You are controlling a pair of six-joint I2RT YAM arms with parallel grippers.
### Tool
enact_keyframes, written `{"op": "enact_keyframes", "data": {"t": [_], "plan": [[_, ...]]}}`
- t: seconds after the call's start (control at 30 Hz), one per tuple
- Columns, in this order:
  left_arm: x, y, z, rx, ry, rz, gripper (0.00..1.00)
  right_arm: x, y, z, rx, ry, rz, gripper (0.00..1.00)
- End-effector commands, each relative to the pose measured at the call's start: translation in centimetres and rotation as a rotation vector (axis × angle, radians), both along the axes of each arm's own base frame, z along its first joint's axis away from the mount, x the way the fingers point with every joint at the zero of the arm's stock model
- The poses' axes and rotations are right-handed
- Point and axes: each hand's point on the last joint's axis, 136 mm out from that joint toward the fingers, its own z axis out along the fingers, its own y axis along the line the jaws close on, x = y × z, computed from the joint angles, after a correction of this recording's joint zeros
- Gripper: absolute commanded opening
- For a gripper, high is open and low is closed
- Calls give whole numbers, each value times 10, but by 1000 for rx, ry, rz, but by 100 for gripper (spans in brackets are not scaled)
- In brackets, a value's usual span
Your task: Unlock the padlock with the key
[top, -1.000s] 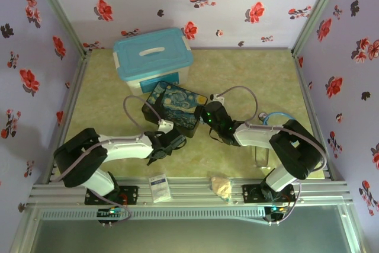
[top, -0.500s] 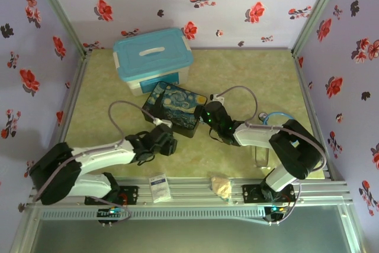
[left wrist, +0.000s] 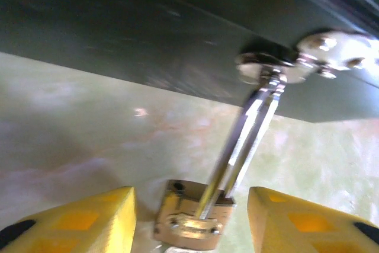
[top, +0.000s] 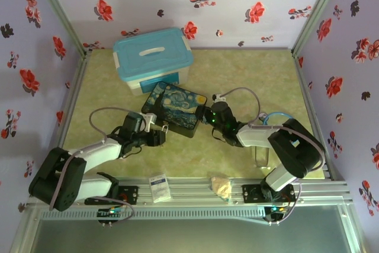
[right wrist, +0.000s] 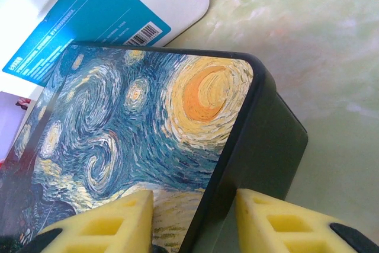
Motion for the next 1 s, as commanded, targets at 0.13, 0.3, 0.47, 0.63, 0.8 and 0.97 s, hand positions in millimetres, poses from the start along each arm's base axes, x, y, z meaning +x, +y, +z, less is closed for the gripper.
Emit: {"op": "enact_keyframes", "data": {"t": [0.13,0.3,0.47,0.63,0.8,0.97], "plan": [[1,-13,2,0,-69,-82,53,-28,-18,-52,-203,148,82,39],[5,-2,-22,102,-44,-18,48,-29,-16,-56,-196,156,89,39],[6,-4,-26,88,-80,-4,51,-30,-16,-61,-185,166,86,39],[5,-13,-37,121,-80,-85,54,-28,-14,-62,-177,167,84,39],[-5,-20,-49,56,-52,-91,44,-29,-15,-63,-182,173,83,39],[-19,-9,-53,69,-4,-43,42,-29,-16,-63,-176,178,74,39]]}}
